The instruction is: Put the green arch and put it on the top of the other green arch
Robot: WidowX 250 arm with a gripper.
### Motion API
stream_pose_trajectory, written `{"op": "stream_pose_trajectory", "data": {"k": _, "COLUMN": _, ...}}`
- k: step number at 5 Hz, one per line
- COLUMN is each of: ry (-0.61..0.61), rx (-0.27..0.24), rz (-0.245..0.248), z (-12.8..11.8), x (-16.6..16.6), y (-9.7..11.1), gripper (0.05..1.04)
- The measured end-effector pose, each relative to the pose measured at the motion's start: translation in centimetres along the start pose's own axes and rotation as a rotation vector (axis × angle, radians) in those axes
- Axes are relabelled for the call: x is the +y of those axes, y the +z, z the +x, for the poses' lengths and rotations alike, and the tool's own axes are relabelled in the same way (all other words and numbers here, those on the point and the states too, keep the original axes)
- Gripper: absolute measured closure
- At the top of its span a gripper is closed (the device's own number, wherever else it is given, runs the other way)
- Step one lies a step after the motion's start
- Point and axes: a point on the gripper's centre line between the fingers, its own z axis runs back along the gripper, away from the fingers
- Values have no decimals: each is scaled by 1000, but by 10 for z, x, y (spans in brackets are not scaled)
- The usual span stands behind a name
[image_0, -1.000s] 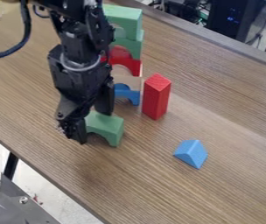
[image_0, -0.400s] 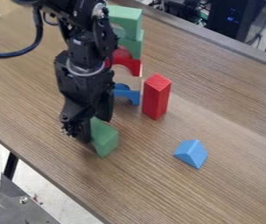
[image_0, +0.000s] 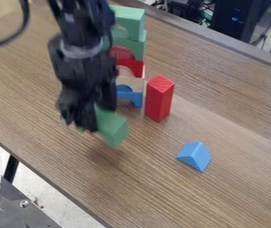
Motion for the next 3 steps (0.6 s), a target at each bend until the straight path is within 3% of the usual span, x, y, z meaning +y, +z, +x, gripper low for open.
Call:
{"op": "stream_pose_trajectory", "data": {"k": 1, "ry": 5, "rx": 83, "rz": -63, "z": -15, "x": -3, "y": 50, "gripper": 533}}
{"op": "stream_pose_trajectory", "data": {"k": 2, "ry": -2, "rx": 123, "rz": -121, "z": -25, "x": -14, "y": 87, "gripper": 533}}
{"op": "stream_pose_trajectory", "data": {"k": 3, "ry": 17, "rx": 122, "rz": -165, "z": -25, "x": -29, "y": 106, "gripper": 533}}
